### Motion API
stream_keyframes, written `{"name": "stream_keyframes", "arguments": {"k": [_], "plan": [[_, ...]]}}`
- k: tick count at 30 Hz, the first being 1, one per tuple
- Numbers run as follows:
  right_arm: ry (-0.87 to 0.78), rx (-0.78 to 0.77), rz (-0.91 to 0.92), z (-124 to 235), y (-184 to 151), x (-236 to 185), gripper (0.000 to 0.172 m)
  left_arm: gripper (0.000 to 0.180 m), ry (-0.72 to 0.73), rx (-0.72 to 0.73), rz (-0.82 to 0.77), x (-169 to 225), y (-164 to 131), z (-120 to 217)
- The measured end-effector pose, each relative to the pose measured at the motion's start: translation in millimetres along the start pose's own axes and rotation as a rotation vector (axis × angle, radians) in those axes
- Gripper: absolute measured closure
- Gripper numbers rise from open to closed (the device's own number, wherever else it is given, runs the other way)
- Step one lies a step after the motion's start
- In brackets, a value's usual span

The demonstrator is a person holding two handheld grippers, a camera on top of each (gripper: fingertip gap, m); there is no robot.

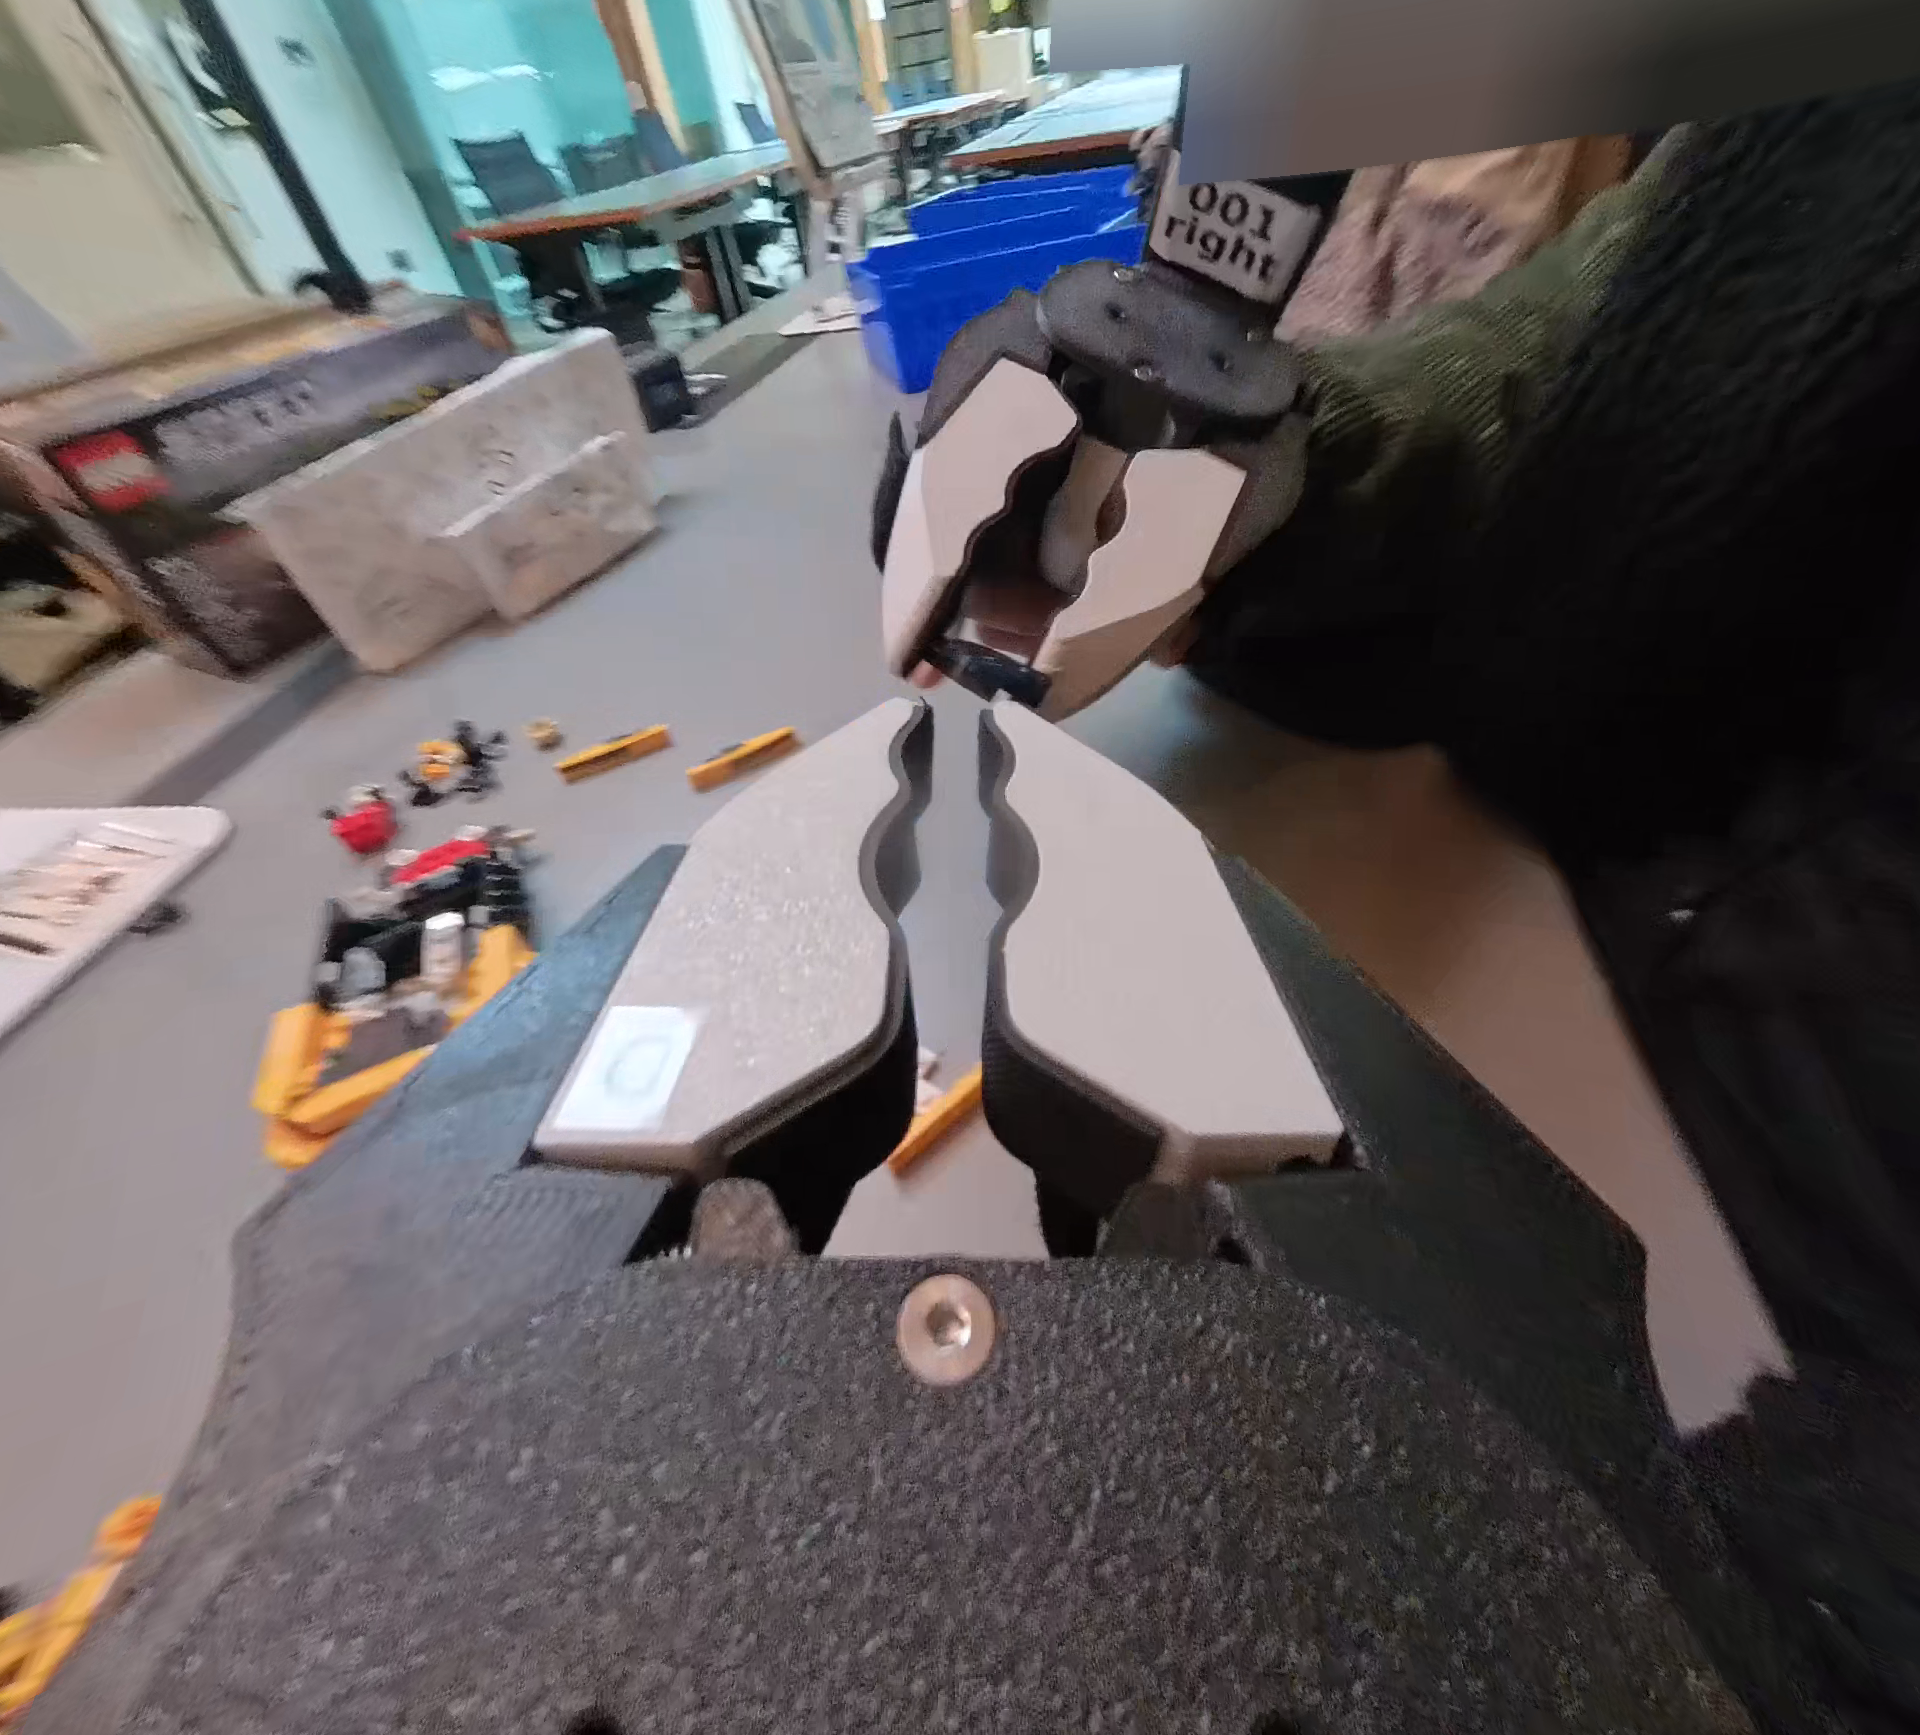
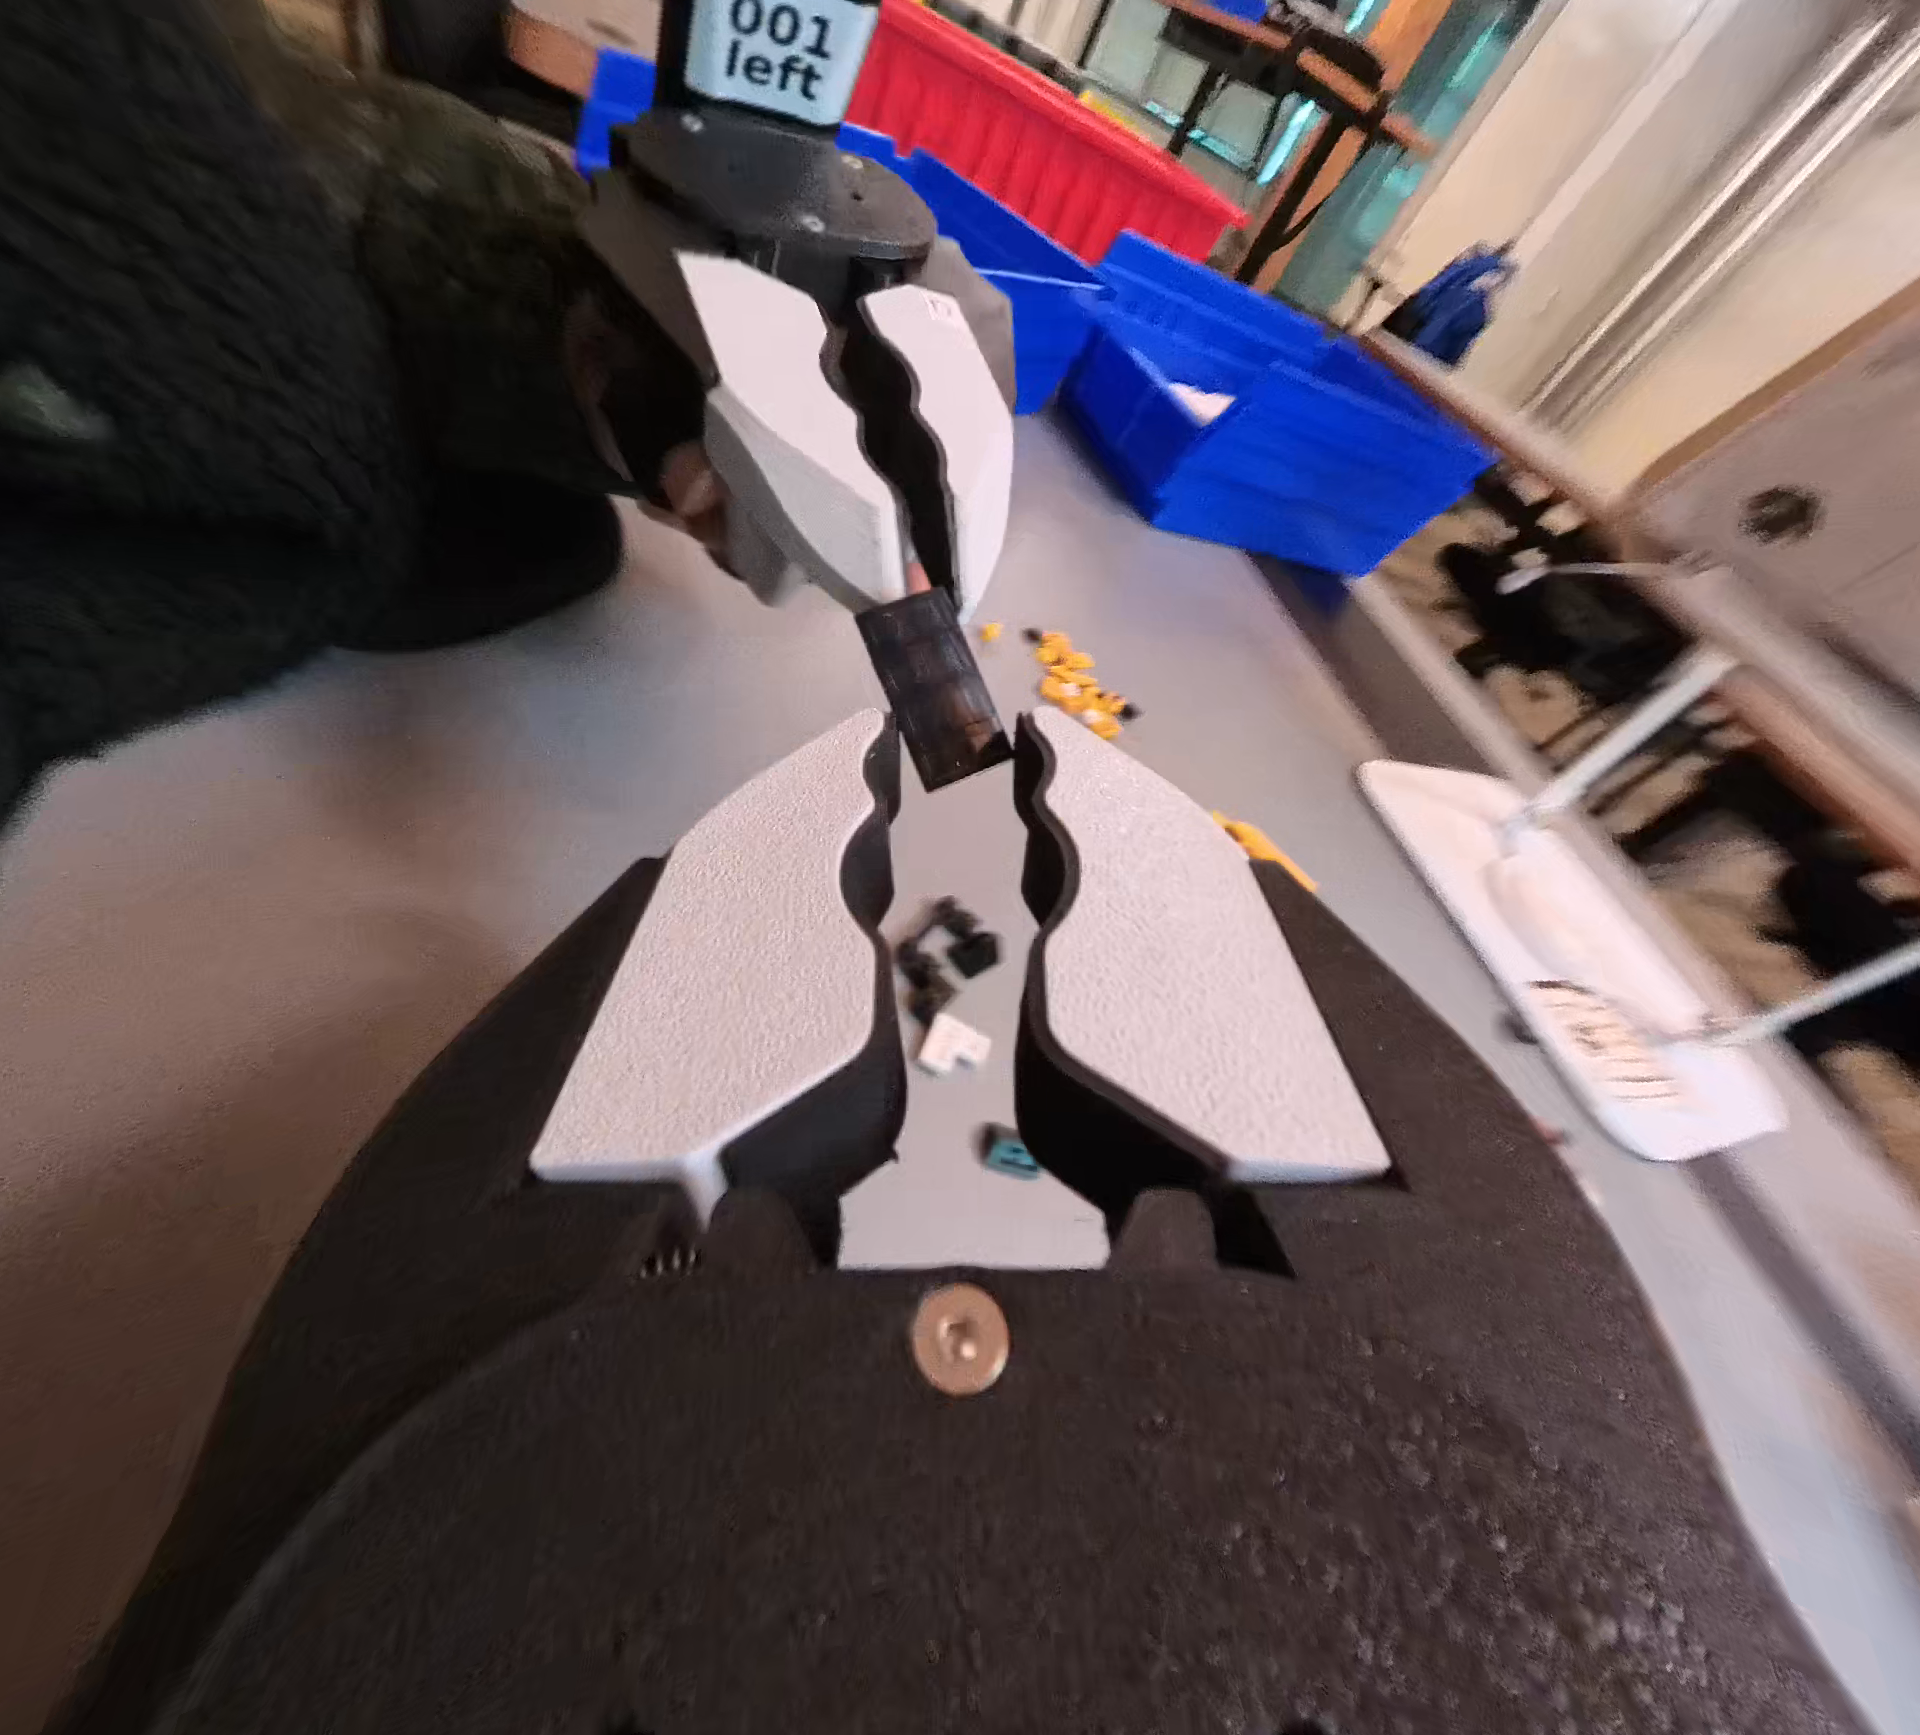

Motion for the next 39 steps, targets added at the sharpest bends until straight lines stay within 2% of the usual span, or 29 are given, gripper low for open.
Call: {"name": "stream_keyframes", "arguments": {"k": [3, 7, 10, 14, 16, 19, 23, 26, 32, 34, 39], "plan": [[-0.112, -0.045, 0.195, 1, 4, -4, 0.151, 0.164, -0.088, -0.002, 0.108, -2, 0, 0], [-0.200, -0.090, 0.444, -1, 8, -14, 0.151, 0.167, -0.088, -0.009, 0.097, 3, 1, -4], [-0.244, -0.111, 0.554, -1, 10, -19, 0.151, 0.168, -0.067, -0.019, 0.087, 4, 1, -5], [-0.262, -0.126, 0.604, -3, 10, -21, 0.151, 0.169, -0.038, -0.045, 0.061, 7, 3, -5], [-0.242, -0.120, 0.547, -3, 8, -19, 0.152, 0.169, -0.034, -0.056, 0.085, 6, 3, -5], [-0.178, -0.073, 0.329, -4, 5, -13, 0.152, 0.168, -0.047, -0.034, 0.109, 5, 5, -3], [-0.059, 0.065, -0.023, -2, 3, -3, 0.152, 0.166, -0.027, 0.015, 0.022, 9, 8, -1], [0.016, 0.156, -0.198, 1, 1, 3, 0.152, 0.161, -0.014, 0.024, -0.011, 10, 9, -1], [0.116, 0.206, -0.325, -3, -1, 2, 0.152, 0.157, -0.028, 0.042, -0.018, 12, 12, -1], [0.134, 0.217, -0.354, -4, -2, 2, 0.152, 0.164, -0.041, 0.033, -0.029, 14, 12, -1], [0.192, 0.247, -0.420, -5, -5, 2, 0.152, 0.165, -0.032, 0.002, -0.040, 17, 14, -2]]}}
Point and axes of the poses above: each gripper's, where its closed fingertips meet, z back along the fingers, y out of its top, x = y × z across the jaws, the point moved 10 cm from there along z, back along the fingers, and after that the axes turned 14 degrees about z, right-handed, at the moved point
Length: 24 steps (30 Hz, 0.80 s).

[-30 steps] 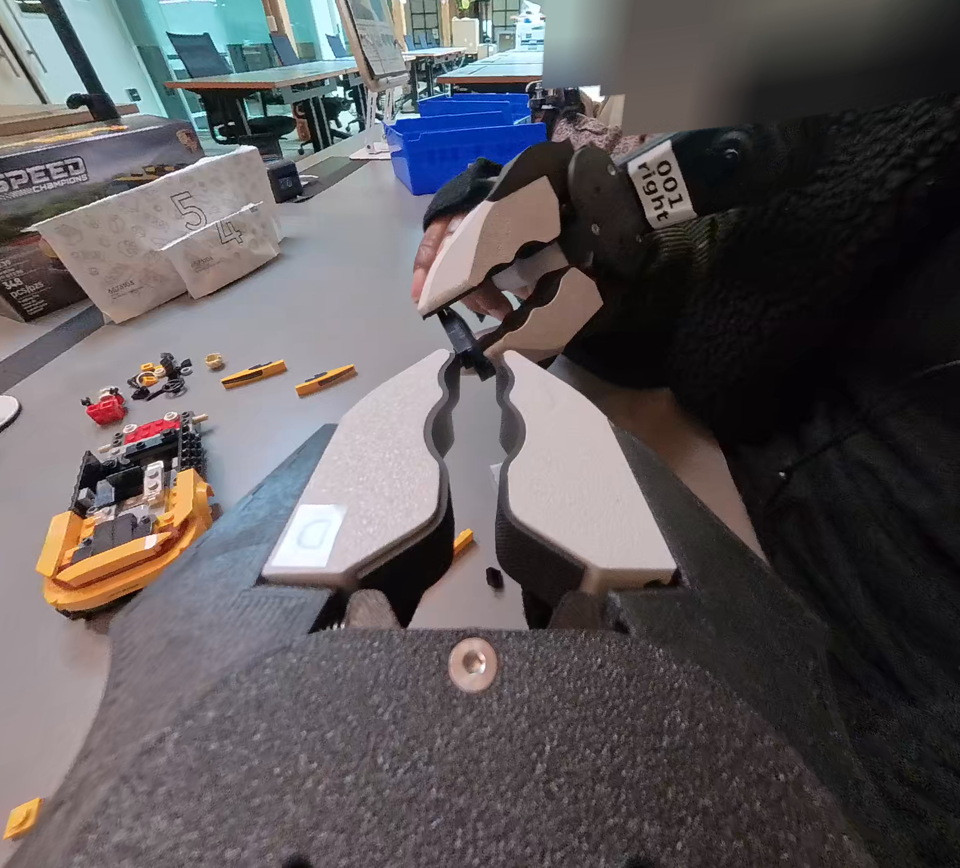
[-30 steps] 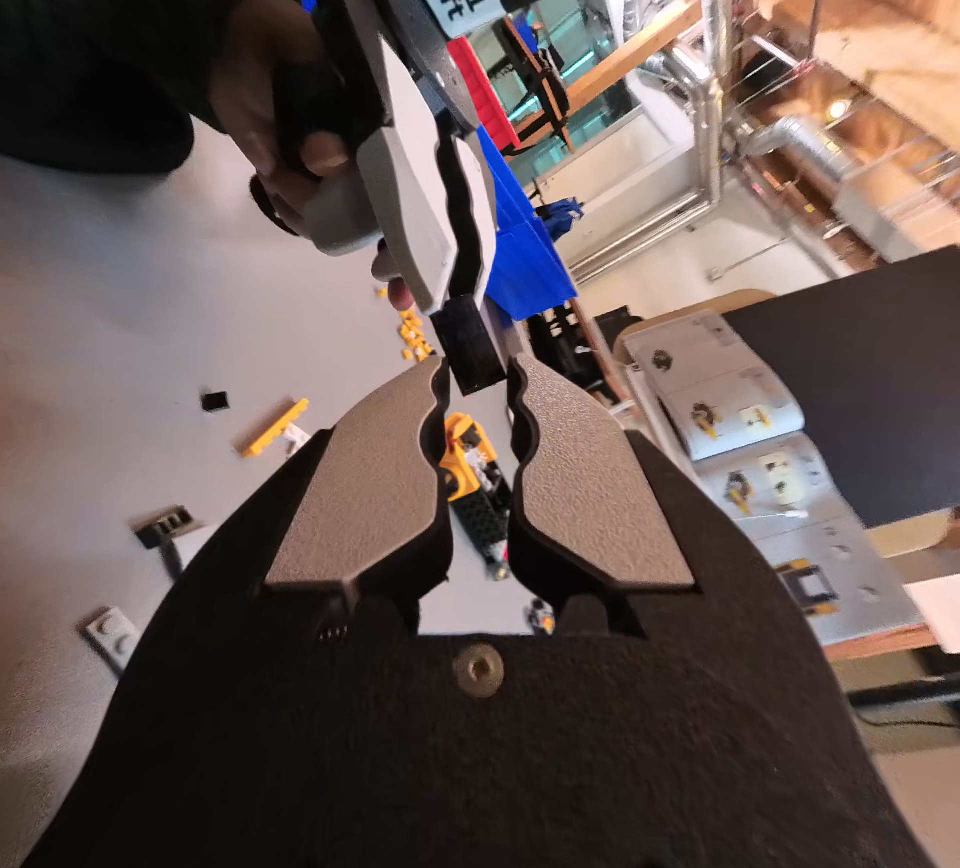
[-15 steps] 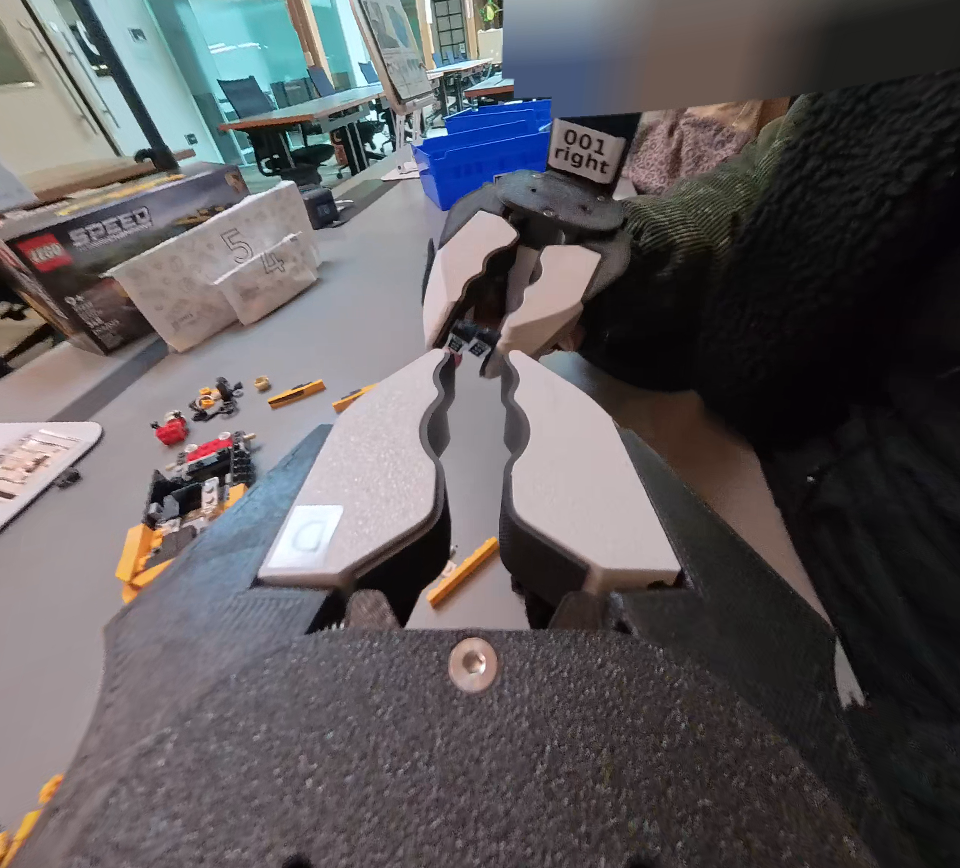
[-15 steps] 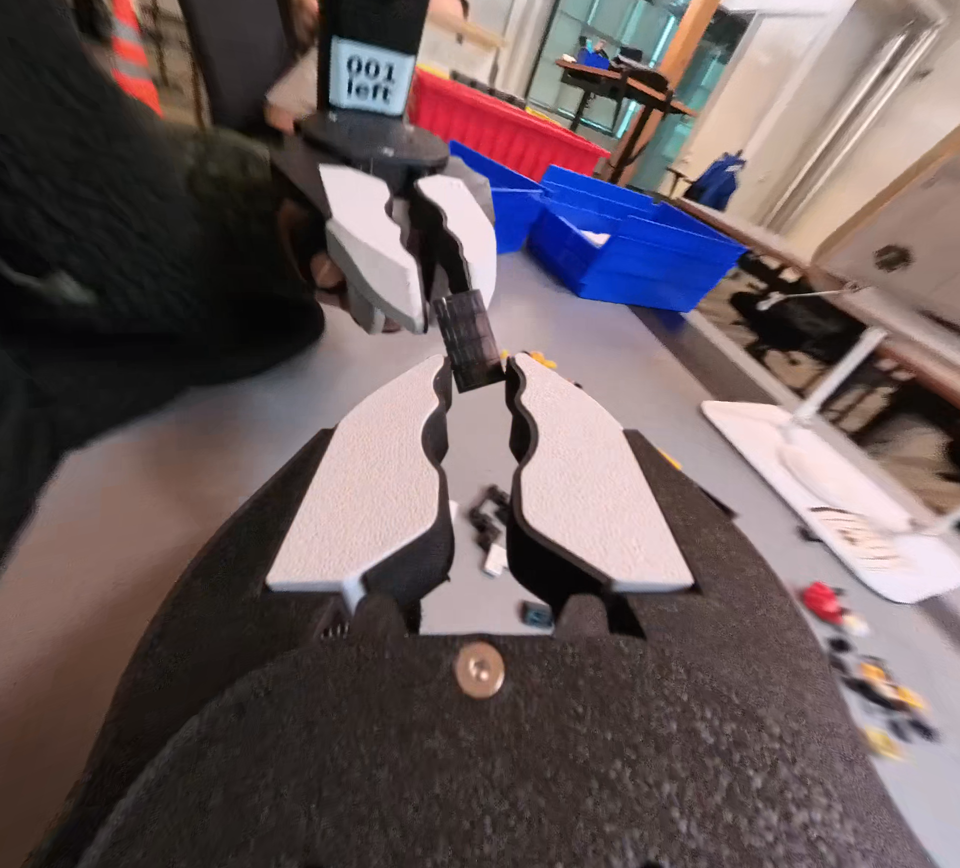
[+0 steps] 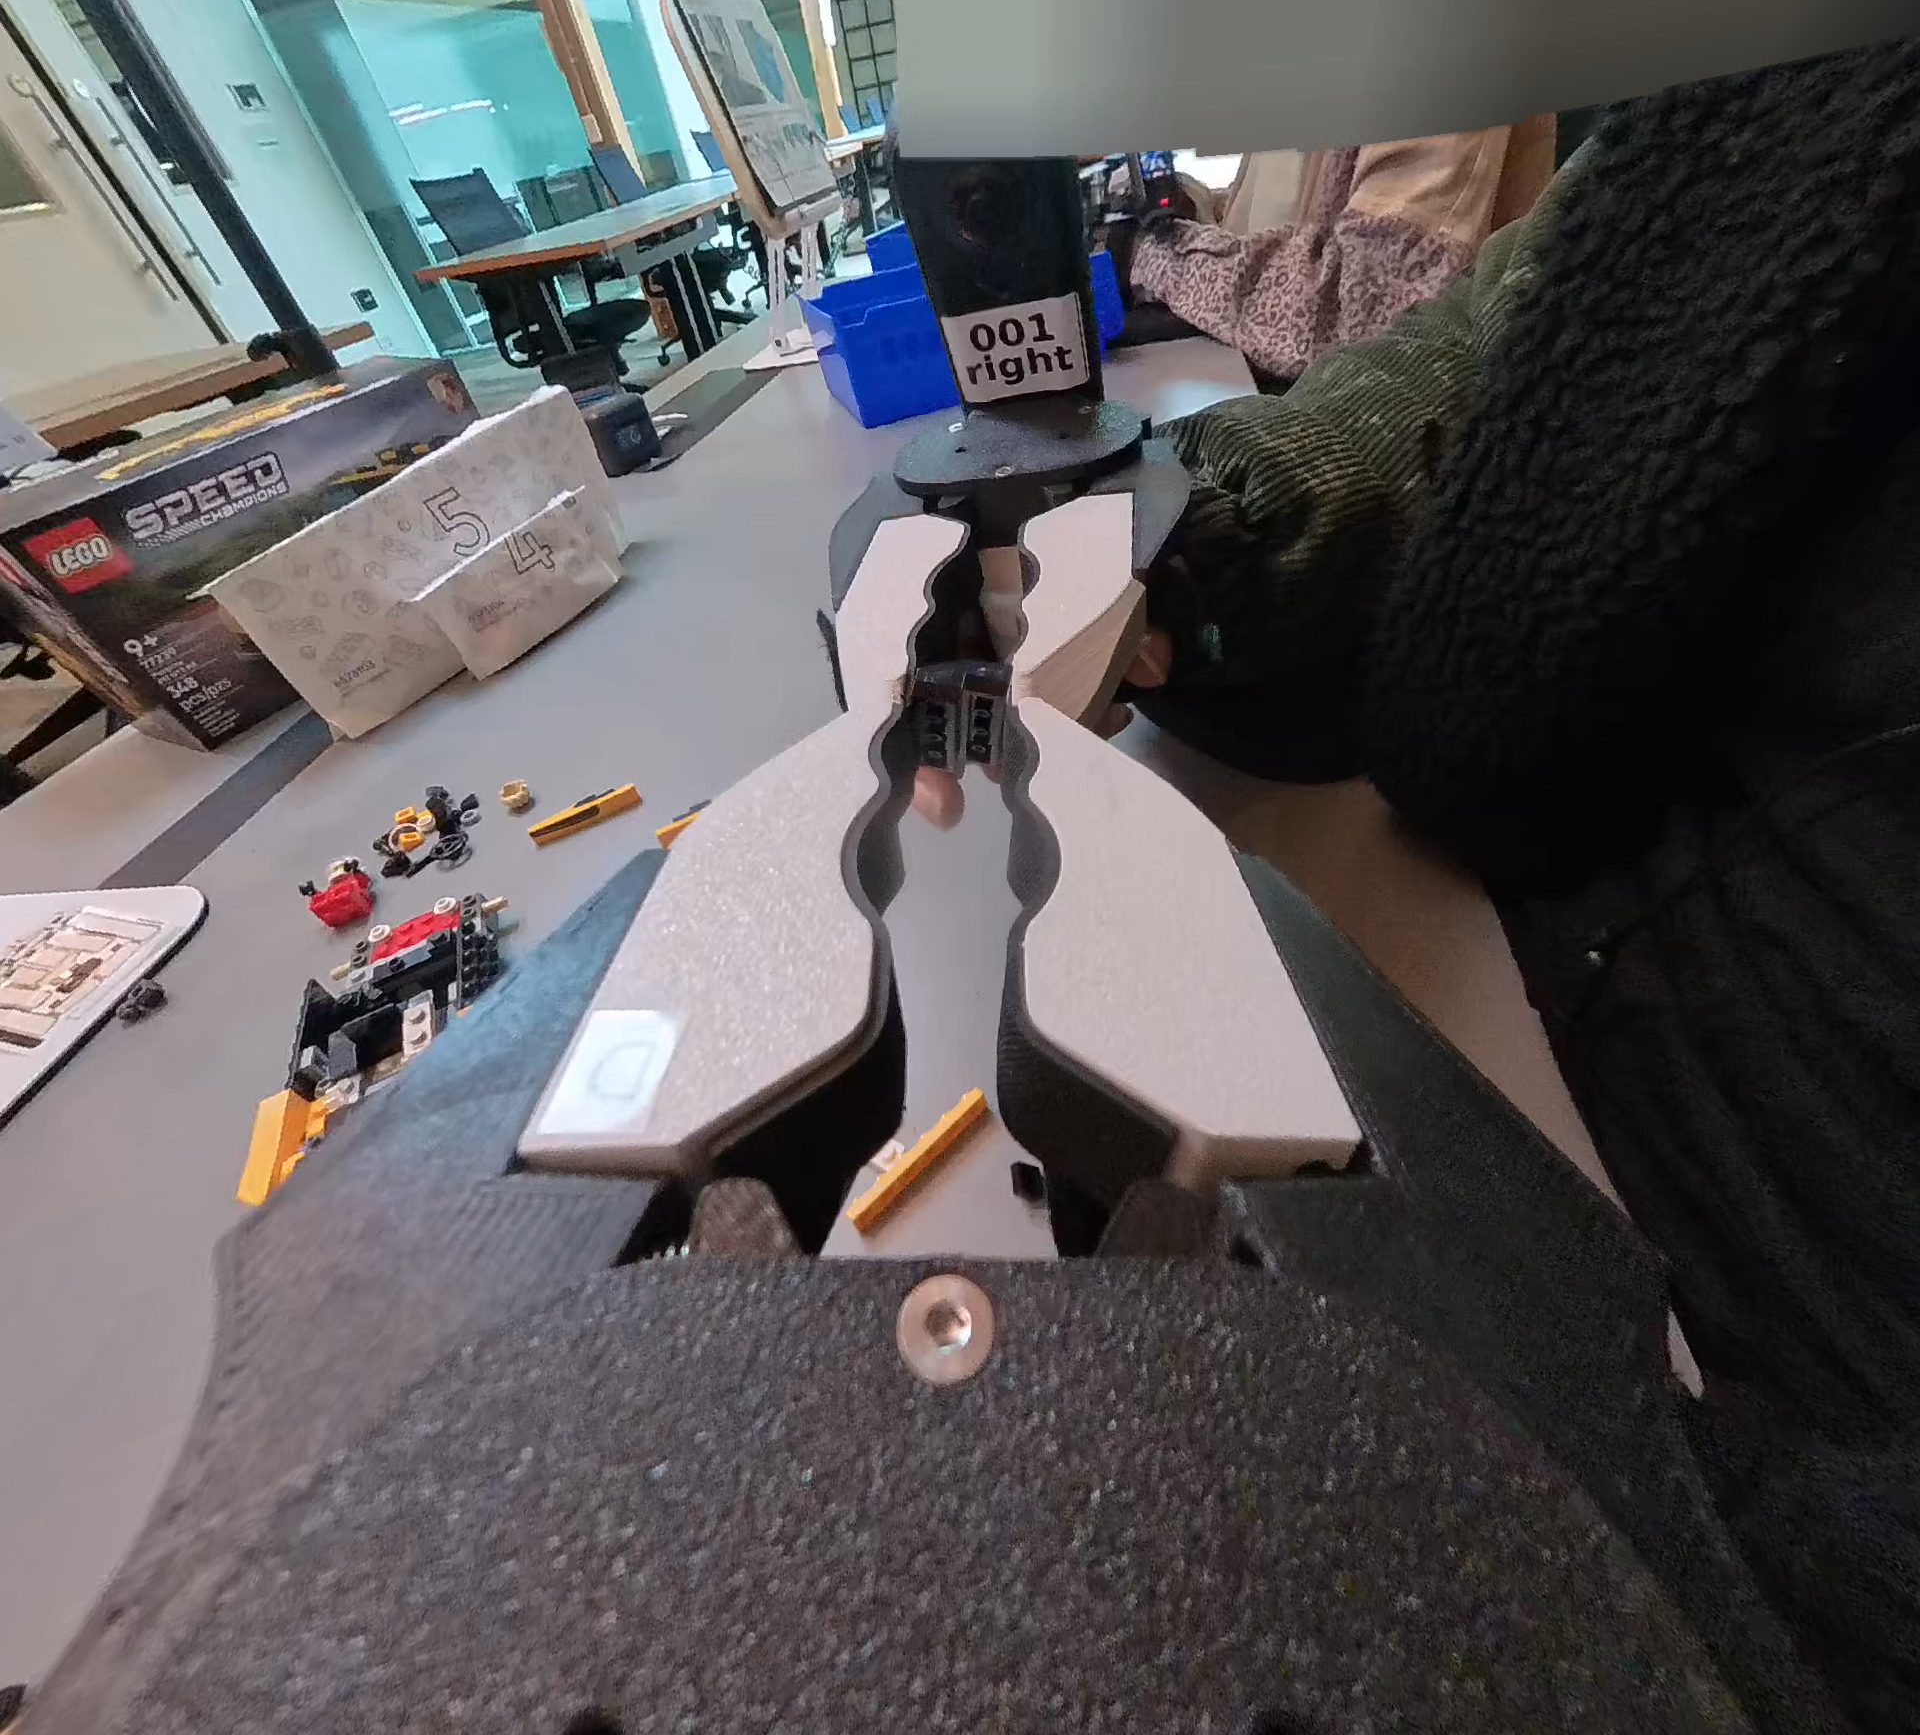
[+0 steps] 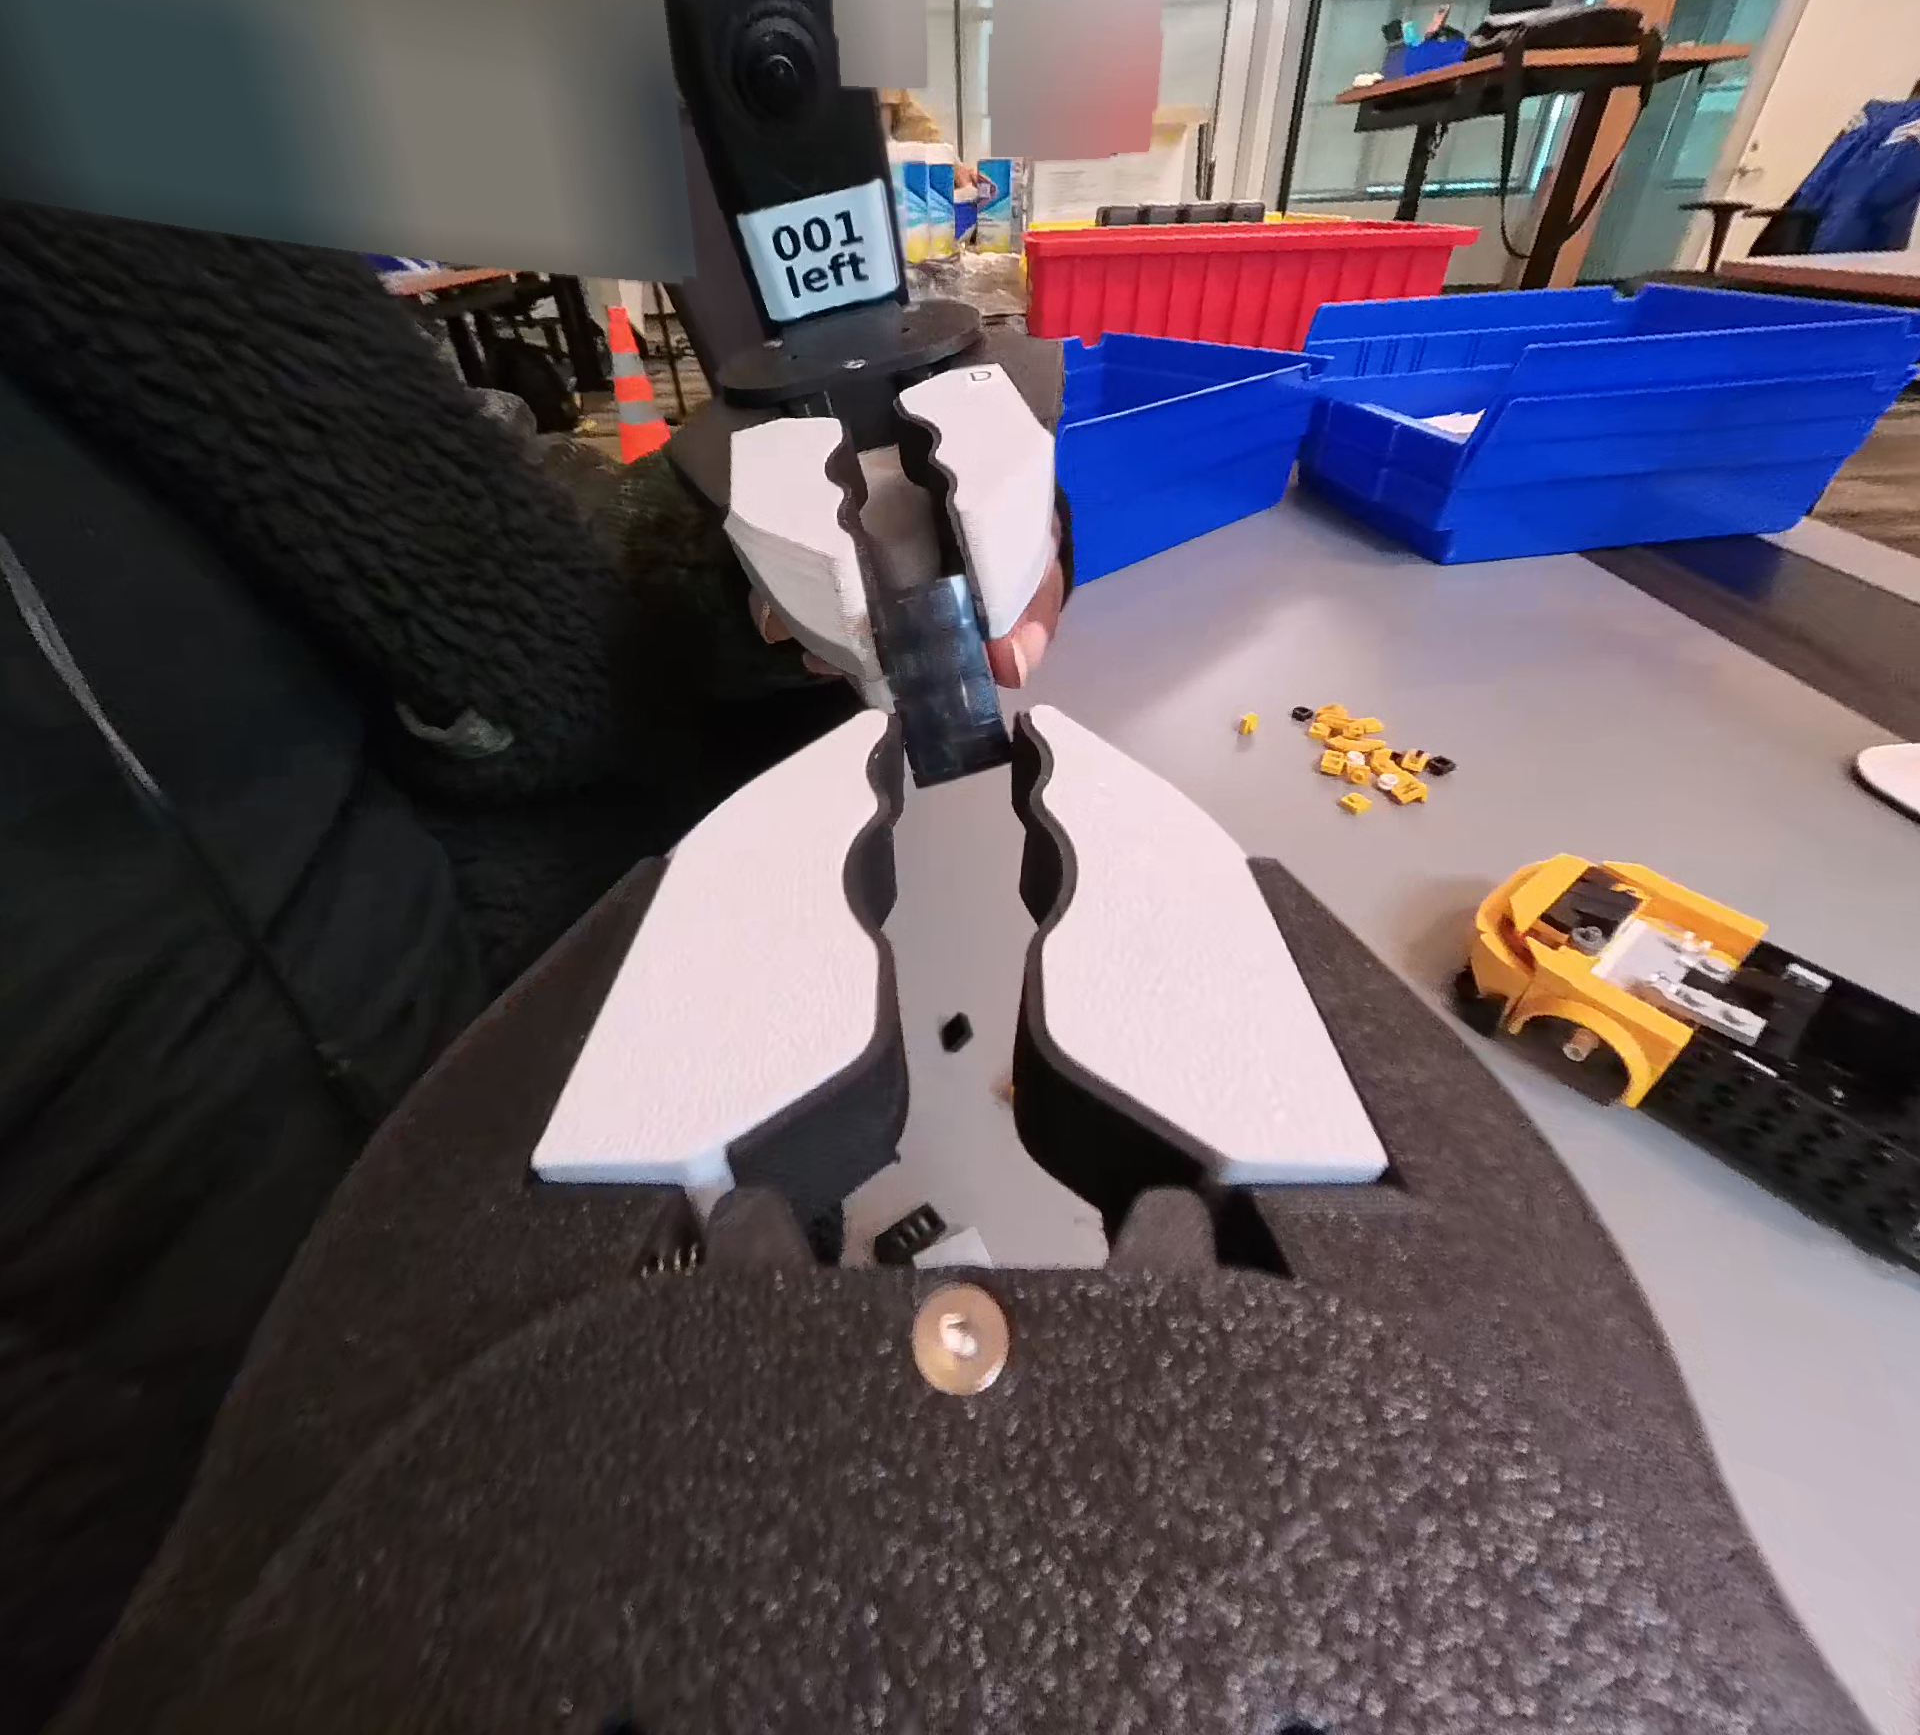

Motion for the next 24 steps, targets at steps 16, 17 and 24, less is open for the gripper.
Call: {"name": "stream_keyframes", "arguments": {"k": [16, 17, 24], "plan": [[-0.014, -0.209, 0.276, 1, 9, -8, 0.152, 0.165, 0.102, -0.242, -0.080, 2, -10, -12], [-0.009, -0.216, 0.278, 1, 9, -8, 0.156, 0.165, 0.101, -0.255, -0.092, 2, -11, -12], [0.031, -0.260, 0.309, 0, 3, -9, 0.155, 0.165, 0.117, -0.336, -0.156, 7, -13, -15]]}}
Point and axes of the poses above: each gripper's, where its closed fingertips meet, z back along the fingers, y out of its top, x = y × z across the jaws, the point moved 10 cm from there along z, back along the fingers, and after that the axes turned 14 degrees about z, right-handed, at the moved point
